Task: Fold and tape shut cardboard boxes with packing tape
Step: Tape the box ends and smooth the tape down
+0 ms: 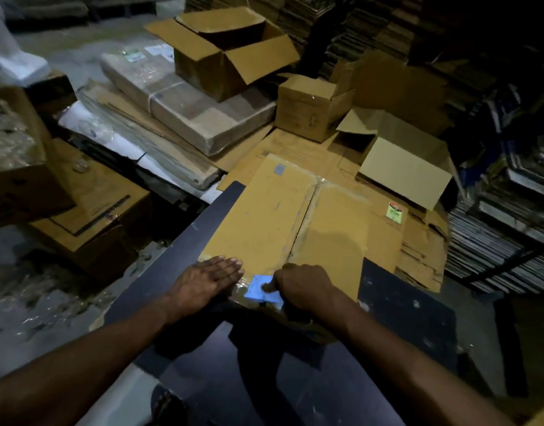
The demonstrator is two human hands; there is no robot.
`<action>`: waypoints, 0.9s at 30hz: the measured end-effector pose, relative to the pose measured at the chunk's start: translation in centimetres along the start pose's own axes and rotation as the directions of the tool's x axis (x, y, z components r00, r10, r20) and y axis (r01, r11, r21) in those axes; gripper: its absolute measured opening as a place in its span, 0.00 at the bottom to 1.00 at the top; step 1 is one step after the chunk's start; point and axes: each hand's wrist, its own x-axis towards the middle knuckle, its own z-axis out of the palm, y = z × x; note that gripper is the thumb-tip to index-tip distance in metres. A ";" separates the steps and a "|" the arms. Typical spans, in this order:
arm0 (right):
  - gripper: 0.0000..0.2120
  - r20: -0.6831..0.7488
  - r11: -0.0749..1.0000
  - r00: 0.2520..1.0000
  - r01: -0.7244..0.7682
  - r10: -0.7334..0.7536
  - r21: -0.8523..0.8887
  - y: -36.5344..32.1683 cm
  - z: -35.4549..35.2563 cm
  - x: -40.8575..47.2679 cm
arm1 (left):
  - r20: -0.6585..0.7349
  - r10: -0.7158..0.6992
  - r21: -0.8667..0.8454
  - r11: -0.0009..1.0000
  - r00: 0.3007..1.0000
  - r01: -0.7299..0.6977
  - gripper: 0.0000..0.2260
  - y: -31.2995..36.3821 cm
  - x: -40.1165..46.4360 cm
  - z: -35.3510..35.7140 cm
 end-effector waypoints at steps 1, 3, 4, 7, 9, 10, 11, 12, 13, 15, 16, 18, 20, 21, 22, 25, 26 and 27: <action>0.21 0.005 0.999 0.999 -0.033 0.033 0.015 -0.2 0.0 0.3 | 0.026 0.002 -0.006 1.000 1.000 -0.002 0.25 -0.1 -0.1 -0.3; 0.17 0.027 0.995 0.995 -0.098 0.097 0.034 0.7 0.4 0.3 | 0.069 0.007 -0.018 1.000 0.998 -0.006 0.26 -0.2 -0.1 -0.6; 0.17 0.046 0.991 0.991 -0.127 0.125 0.039 1.5 0.5 -0.1 | 0.093 0.004 -0.016 1.000 0.996 -0.002 0.26 -0.2 -0.1 -0.7; 0.23 0.149 0.979 0.972 -0.194 0.183 0.058 4.1 1.1 -2.4 | 0.143 -0.003 -0.033 0.999 0.990 0.008 0.30 -0.2 -0.1 -1.0; 0.24 0.180 0.975 0.965 -0.208 0.192 0.077 5.2 1.7 -3.8 | 0.167 -0.011 -0.043 0.999 0.986 0.019 0.33 -0.3 -0.2 -1.3; 0.25 0.184 0.972 0.963 -0.217 0.198 0.091 5.5 2.0 -4.4 | 0.170 -0.013 -0.049 0.999 0.985 0.022 0.33 -0.3 -0.2 -1.4; 0.26 0.181 0.970 0.962 -0.224 0.204 0.098 5.6 2.4 -4.6 | 0.180 -0.014 -0.051 0.998 0.984 0.024 0.32 -0.2 -0.2 -1.6; 0.25 0.171 0.969 0.963 -0.226 0.207 0.098 5.6 2.6 -4.8 | 0.181 -0.015 -0.048 0.999 0.983 0.024 0.31 -0.1 0.0 -1.9; 0.24 0.163 0.970 0.965 -0.222 0.205 0.096 5.5 2.9 -4.7 | 0.188 -0.022 -0.040 0.999 0.982 0.030 0.30 0.2 0.2 -2.3; 0.23 0.153 0.972 0.969 -0.213 0.196 0.102 5.5 3.1 -4.6 | 0.182 -0.045 -0.022 0.999 0.982 0.050 0.26 0.5 0.3 -2.7; 0.23 0.150 0.973 0.970 -0.207 0.191 0.102 5.5 3.2 -4.5 | 0.187 -0.069 -0.014 0.997 0.980 0.073 0.24 0.8 0.3 -2.8; 0.23 0.155 0.975 0.970 -0.201 0.185 0.095 5.7 3.4 -4.4 | 0.224 -0.119 0.011 0.993 0.967 0.120 0.27 1.9 0.3 -2.8; 0.23 0.149 0.982 0.977 -0.166 0.152 0.087 6.1 3.2 -4.5 | 0.246 -0.117 0.022 0.993 0.962 0.115 0.32 4.6 1.2 -2.5; 0.23 0.131 0.986 0.983 -0.143 0.131 0.087 6.3 3.0 -4.6 | 0.247 -0.099 0.009 0.995 0.964 0.100 0.33 6.3 2.1 -2.3; 0.23 0.111 0.989 0.988 -0.117 0.107 0.091 6.4 2.8 -4.7 | 0.234 -0.082 -0.002 0.996 0.969 0.085 0.35 8.2 3.4 -2.0; 0.24 0.062 0.992 0.997 -0.050 0.043 0.117 6.7 3.3 -4.9 | 0.268 -0.095 -0.009 0.995 0.959 0.101 0.40 12.4 6.4 -0.6; 0.24 0.049 0.992 0.998 -0.036 0.030 0.117 6.8 3.6 -5.0 | 0.291 -0.117 -0.001 0.992 0.949 0.123 0.42 13.0 6.7 0.0; 0.24 0.027 0.995 0.999 -0.020 0.017 0.102 6.9 3.8 -5.1 | 0.312 -0.141 0.009 0.989 0.939 0.146 0.43 13.4 6.8 0.5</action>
